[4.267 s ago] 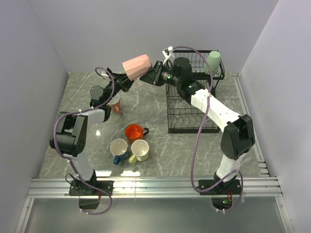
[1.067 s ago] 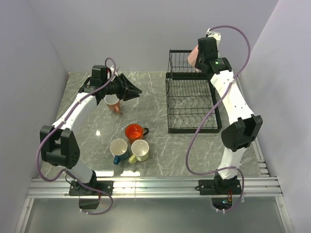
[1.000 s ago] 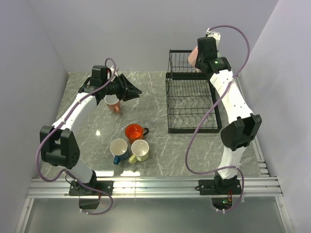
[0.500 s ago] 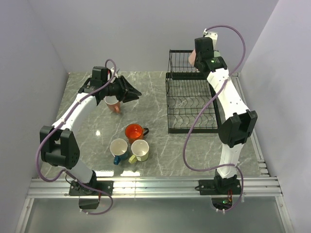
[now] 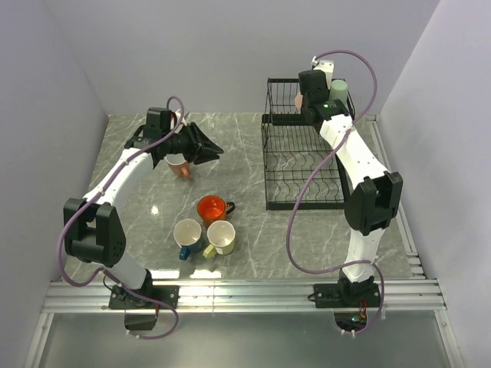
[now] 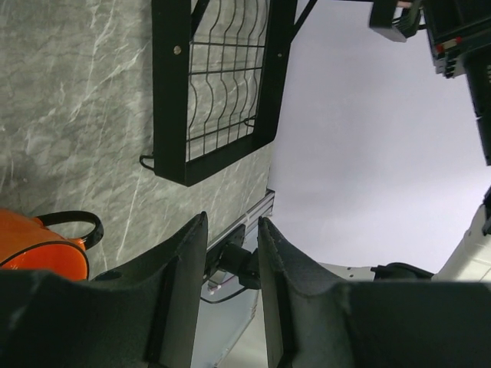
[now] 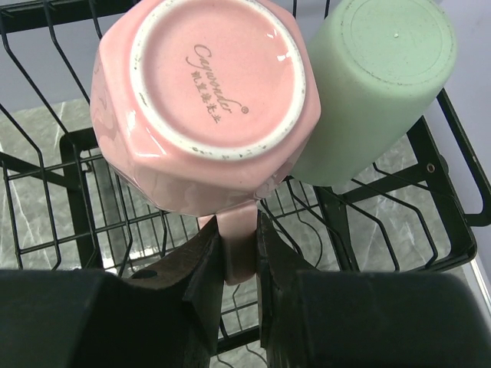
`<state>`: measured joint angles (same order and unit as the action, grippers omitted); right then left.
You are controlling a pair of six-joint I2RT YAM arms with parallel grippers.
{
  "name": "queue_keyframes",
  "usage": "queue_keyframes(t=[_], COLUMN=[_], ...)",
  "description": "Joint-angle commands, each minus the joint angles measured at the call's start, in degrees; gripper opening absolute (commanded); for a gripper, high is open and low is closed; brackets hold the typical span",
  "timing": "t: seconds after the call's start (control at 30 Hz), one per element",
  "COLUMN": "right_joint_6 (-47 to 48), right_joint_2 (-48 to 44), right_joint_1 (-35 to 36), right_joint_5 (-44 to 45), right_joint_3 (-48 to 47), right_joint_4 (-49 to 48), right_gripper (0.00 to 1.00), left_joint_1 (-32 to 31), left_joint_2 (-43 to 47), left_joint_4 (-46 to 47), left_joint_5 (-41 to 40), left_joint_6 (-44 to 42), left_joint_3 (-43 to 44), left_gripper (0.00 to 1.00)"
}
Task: Load the cups into the dish rack
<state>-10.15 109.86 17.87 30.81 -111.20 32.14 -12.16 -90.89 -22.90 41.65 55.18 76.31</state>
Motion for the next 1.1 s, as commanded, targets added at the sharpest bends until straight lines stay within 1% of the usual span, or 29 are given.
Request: queue_keyframes(t=[0.0, 0.13, 0.17, 0.2, 0.27, 0.3, 0.33, 0.37, 0.4, 0.5, 0.73, 0.87, 0.93, 0.97, 1.0, 1.03, 1.07], right_joint_6=[-0.6, -1.1, -1.4, -1.4, -1.6, -1.7, -1.7, -1.9, -1.9, -2.0, -2.2, -2.8, -2.9, -3.4, -4.2, -4.2, -5.3], right_joint_2=[-2.4, -1.8, -1.4, -1.2, -1.0, -0.8, -0.8, -0.9, -0.9, -0.9, -1.8, -3.4, -4.7, -6.1, -6.8, -7.6, -9.6], right_joint_1=[0.3, 0.9, 1.0, 1.1, 1.3, 1.6, 1.6, 1.7, 1.9, 2.3, 3.7, 4.9, 5.8, 6.7, 7.2, 7.7, 9.2], right_joint_5=[1.7, 2.8, 3.0, 3.0, 3.1, 3.2, 3.2, 3.3, 3.6, 3.9, 3.6, 2.9, 2.9, 2.7, 2.3, 1.8, 0.8], right_joint_3=[0.4, -0.2, -0.5, -0.8, -1.1, -1.1, -1.0, -1.0, -1.0, -1.1, -2.4, -3.3, -3.3, -3.2, -2.6, -2.1, -1.4], right_joint_4=[-3.0, -1.3, -0.2, 0.3, 1.2, 1.3, 1.5, 1.9, 2.0, 2.8, 3.7, 5.0, 5.2, 5.5, 5.7, 5.7, 5.7], right_gripper=[0.00, 0.00, 0.01, 0.07, 0.21, 0.41, 0.47, 0.55, 0.57, 0.61, 0.62, 0.63, 0.64, 0.64, 0.64, 0.64, 0.64], left_joint_1=[0.2, 0.2, 0.2, 0.2, 0.2, 0.2, 0.3, 0.3, 0.3, 0.4, 0.8, 1.0, 1.2, 1.4, 1.6, 1.8, 2.2], left_joint_2=[1.8, 1.9, 2.1, 2.1, 2.3, 2.4, 2.4, 2.6, 2.6, 2.7, 2.6, 2.0, 1.5, 1.3, 0.8, 0.5, 0.2], left_joint_4=[2.0, 2.5, 2.6, 2.7, 2.9, 2.9, 3.3, 3.6, 3.7, 4.0, 4.0, 2.1, -1.6, -2.8, -6.3, -8.2, -10.4], left_joint_5=[0.6, 0.9, 1.0, 1.2, 1.1, 1.2, 1.2, 1.4, 1.6, 2.0, 2.6, 1.3, -0.4, -2.8, -4.4, -6.2, -10.8], left_joint_6=[-0.4, -0.4, -0.3, -0.4, -0.6, -0.5, -0.6, -0.6, -0.6, -0.7, -1.3, -3.3, -5.2, -7.4, -10.1, -10.1, -12.9], left_joint_3=[-1.4, -2.2, -2.4, -2.5, -2.6, -2.8, -3.0, -3.5, -3.8, -4.3, -4.7, -2.5, -0.7, 1.3, 2.3, 3.4, 5.6], left_gripper=[0.38, 0.38, 0.38, 0.38, 0.38, 0.38, 0.38, 0.37, 0.37, 0.37, 0.37, 0.37, 0.37, 0.37, 0.37, 0.37, 0.37])
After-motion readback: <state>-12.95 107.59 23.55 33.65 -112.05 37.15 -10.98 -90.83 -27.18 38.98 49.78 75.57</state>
